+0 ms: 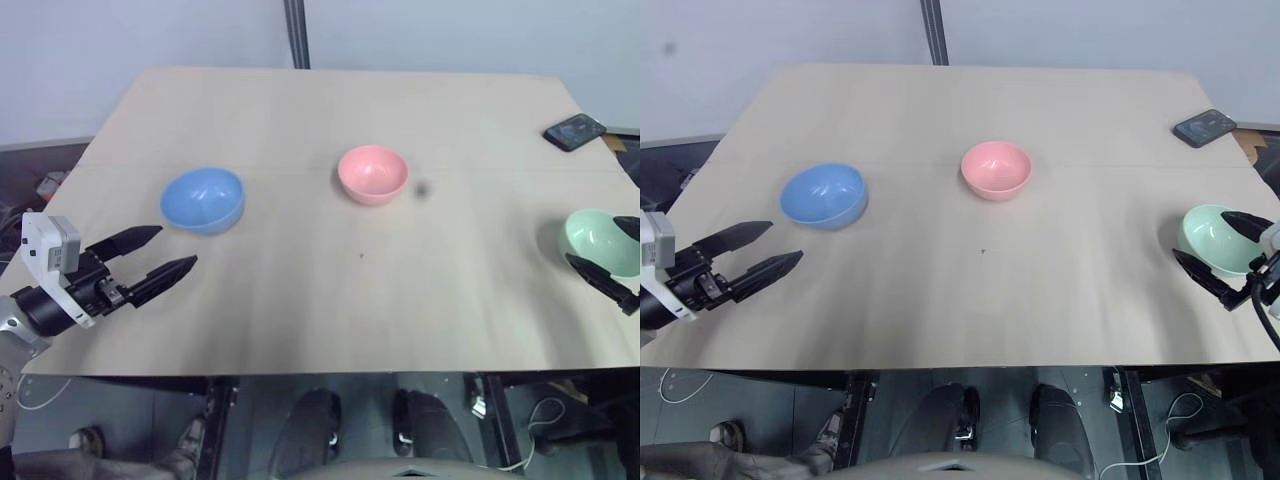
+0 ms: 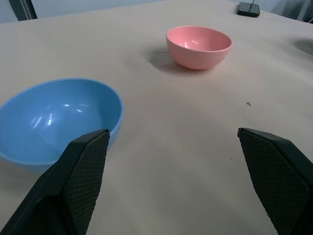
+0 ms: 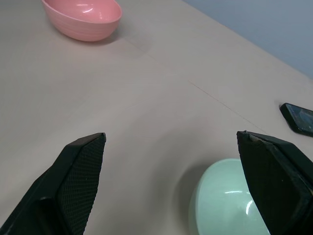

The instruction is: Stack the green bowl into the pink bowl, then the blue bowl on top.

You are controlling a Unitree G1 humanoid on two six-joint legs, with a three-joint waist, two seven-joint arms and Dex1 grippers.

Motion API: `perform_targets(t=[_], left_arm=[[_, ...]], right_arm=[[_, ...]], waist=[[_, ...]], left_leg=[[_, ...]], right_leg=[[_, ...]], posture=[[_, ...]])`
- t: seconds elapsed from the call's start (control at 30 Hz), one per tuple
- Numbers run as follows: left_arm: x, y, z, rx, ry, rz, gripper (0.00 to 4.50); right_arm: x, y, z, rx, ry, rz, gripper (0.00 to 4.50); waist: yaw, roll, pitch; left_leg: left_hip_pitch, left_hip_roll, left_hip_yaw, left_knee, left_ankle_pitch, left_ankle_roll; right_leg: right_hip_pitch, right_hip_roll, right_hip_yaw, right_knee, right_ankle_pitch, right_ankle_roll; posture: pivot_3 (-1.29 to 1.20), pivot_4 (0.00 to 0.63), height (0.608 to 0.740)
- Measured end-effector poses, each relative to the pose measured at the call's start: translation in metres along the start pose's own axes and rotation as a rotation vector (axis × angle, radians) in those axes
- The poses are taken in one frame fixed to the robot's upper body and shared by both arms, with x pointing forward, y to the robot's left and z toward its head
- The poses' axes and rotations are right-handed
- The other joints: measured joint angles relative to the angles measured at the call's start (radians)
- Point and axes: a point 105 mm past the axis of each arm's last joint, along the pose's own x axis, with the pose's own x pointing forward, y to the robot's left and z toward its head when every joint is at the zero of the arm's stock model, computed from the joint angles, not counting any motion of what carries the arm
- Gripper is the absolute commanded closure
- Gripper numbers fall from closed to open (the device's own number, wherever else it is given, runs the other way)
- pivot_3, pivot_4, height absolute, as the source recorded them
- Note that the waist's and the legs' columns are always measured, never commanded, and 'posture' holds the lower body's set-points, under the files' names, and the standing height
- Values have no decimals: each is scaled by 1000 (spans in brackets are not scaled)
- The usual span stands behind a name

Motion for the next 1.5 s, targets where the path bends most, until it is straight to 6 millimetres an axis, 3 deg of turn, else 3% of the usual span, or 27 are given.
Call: perform_targets(t=[0.37,0.53,0.6,0.63,0.73,0.87,1.03,1.13,1.37,1.4,1.5], left_arm=[[18,-1,7,19,-34,-19,65],[37,-15,9,0,-92,-88,65],[41,-19,8,-18,-117,-109,65],[42,-20,6,-29,-131,-119,65],[47,-25,3,-30,-143,-147,65],[50,-28,3,-20,-153,-160,65],[45,-37,2,-16,-148,-192,65],[44,-44,6,-5,-163,-220,0],[41,-48,11,0,-192,-200,0],[41,-48,11,-1,-194,-198,0],[41,-48,10,-7,-200,-190,0]], right_arm=[[33,22,7,-16,-96,111,0],[89,51,33,-154,-166,240,0],[124,58,41,-233,-168,256,0],[149,67,47,-251,-170,284,0],[196,103,58,-322,-166,412,0],[231,135,67,-460,-162,525,0],[260,145,56,-574,-100,553,0],[267,144,53,-606,-90,551,838],[273,143,54,-655,-97,560,4239],[273,144,55,-654,-101,565,4454],[272,148,56,-654,-109,589,4454]], waist=[[0,0,0],[-11,0,0],[-20,0,0],[-29,0,0],[-30,-1,1],[-23,-2,1],[-34,-3,2],[-36,-3,2],[-40,-3,2],[-42,-3,2],[-48,-3,2]], left_leg=[[-1,0,1,0,3,2],[1,0,3,0,3,2],[1,0,4,0,4,2],[1,0,6,0,4,2],[-1,1,7,-1,5,2],[-3,-1,6,-4,5,2],[-1,-1,7,-5,5,2],[0,-1,7,-7,6,-1],[1,1,6,-14,10,-7],[1,1,6,-14,10,-7],[0,1,6,-14,10,-7]], right_leg=[[0,1,1,0,0,0],[-1,2,3,2,0,0],[-2,6,4,2,0,0],[-3,7,6,3,1,-1],[-6,9,7,3,1,-1],[-6,8,6,0,3,2],[-6,8,7,0,4,3],[-6,8,7,2,3,2],[-9,11,7,2,5,-1],[-10,11,7,2,6,-1],[-10,11,7,3,6,-1]], posture=[[0,150,740],[0,150,740],[0,150,740],[0,150,740],[0,150,740],[0,150,740],[0,150,740],[0,150,740],[0,150,740],[0,150,740],[0,150,740]])
